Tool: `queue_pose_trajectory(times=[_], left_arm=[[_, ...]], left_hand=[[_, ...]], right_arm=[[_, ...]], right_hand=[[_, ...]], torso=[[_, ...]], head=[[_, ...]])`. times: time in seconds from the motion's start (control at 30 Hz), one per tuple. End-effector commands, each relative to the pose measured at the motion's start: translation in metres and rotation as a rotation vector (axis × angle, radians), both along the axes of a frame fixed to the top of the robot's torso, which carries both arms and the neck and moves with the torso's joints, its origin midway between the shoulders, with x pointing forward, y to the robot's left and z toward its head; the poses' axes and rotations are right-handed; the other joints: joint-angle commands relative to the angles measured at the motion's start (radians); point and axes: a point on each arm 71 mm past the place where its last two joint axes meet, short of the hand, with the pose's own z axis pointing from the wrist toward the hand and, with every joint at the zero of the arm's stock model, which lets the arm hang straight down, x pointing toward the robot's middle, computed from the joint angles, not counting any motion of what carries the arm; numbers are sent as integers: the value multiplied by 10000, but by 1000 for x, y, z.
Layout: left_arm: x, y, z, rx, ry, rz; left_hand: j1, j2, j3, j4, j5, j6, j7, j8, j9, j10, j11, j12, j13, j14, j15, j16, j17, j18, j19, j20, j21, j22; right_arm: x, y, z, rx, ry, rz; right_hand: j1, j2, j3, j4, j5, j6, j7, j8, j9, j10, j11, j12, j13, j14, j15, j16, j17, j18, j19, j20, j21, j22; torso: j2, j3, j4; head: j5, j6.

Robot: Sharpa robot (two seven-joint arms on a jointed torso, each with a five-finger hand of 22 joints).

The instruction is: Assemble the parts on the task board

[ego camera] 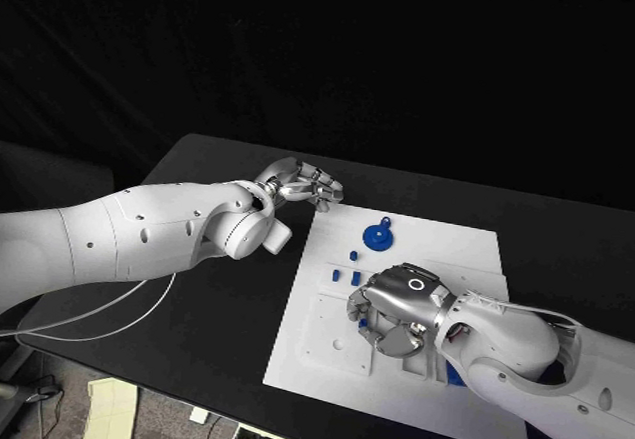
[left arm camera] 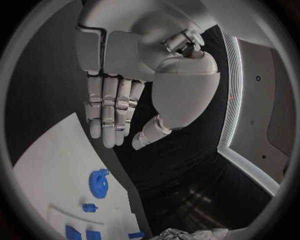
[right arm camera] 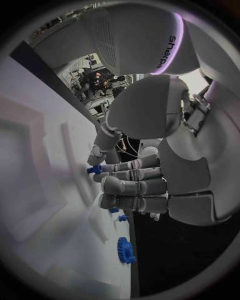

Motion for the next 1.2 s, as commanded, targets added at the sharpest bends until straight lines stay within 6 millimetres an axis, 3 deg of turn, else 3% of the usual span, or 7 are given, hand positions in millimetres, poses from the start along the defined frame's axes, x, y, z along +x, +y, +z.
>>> queue_pose_trajectory(times=[0.03, 0.3, 0.77, 1.07, 1.17, 1.2], left_arm=[[-1, -2, 1, 1, -21, -172], [0, -2, 1, 5, -12, -168], [0, -1, 1, 14, 0, -158], [1, 1, 0, 37, -14, -93], [2, 2, 0, 48, -19, -65], [2, 2, 0, 51, -23, -54]], left_hand=[[-21, 102, 21, -55, 9, -86, 4, 49, -9, -55, 5, -29, 17, 72, -14, -66, 15, -151, -49, -102, -63, 17], [-27, 99, 16, -54, 6, -88, 6, 50, -11, -57, 7, -29, 17, 72, -13, -72, 21, -153, -49, -101, -66, 20], [-28, 98, 14, -56, 3, -93, 7, 52, -13, -60, 8, -31, 18, 71, -12, -83, 30, -154, -48, -100, -72, 24], [-34, 94, 9, -54, 0, -94, 8, 55, -15, -61, 9, -32, 18, 71, -11, -90, 37, -155, -47, -99, -75, 27], [-35, 93, 8, -54, -1, -94, 8, 56, -15, -61, 9, -31, 19, 72, -10, -92, 40, -156, -47, -99, -75, 28], [-36, 93, 8, -54, -1, -94, 8, 56, -15, -61, 9, -31, 19, 72, -10, -92, 40, -156, -47, -99, -76, 28]], right_arm=[[-1, 0, -5, -193, 462, 2], [-1, -1, -4, 100, 514, -47], [0, -9, 3, 1025, 360, -331], [16, -28, 32, 2399, 1176, -1082], [26, -39, 45, 2735, 1454, -1495], [31, -45, 51, 2750, 1500, -1635]], right_hand=[[-456, -248, -476, -21, 76, -157, 67, -87, -31, -169, 46, -146, -91, 4, 108, -14, -18, 152, -82, 20, 43, 219], [-868, -320, -1464, -55, 68, -510, 219, -291, -109, -523, 193, -450, -174, -55, 243, 77, -30, 152, -172, 27, 46, 196], [-753, -381, -1557, 3, 154, -690, 298, -404, -169, -692, 258, -595, -233, -53, 305, 131, -56, 152, -154, 12, 29, 173], [-975, -495, -1847, 161, 75, -998, 441, -570, -253, -919, 339, -639, -315, -9, 385, 222, -73, 152, -115, 10, 53, 187], [-1020, -456, -1987, 180, 162, -1012, 445, -567, -255, -927, 333, -626, -326, 13, 376, 281, -63, 152, -82, -18, 83, 195], [-1018, -451, -1990, 180, 165, -1013, 445, -567, -256, -926, 333, -625, -326, 13, 375, 283, -62, 152, -81, -19, 85, 195]], torso=[[3, 4, -4], [2, 2, 2], [3, 13, 0], [-2, 14, -6], [-5, 10, -3], [-8, 9, -5]], head=[[5, -20], [-5, -24], [-46, 11], [-222, 227], [-379, 365], [-532, 475]])
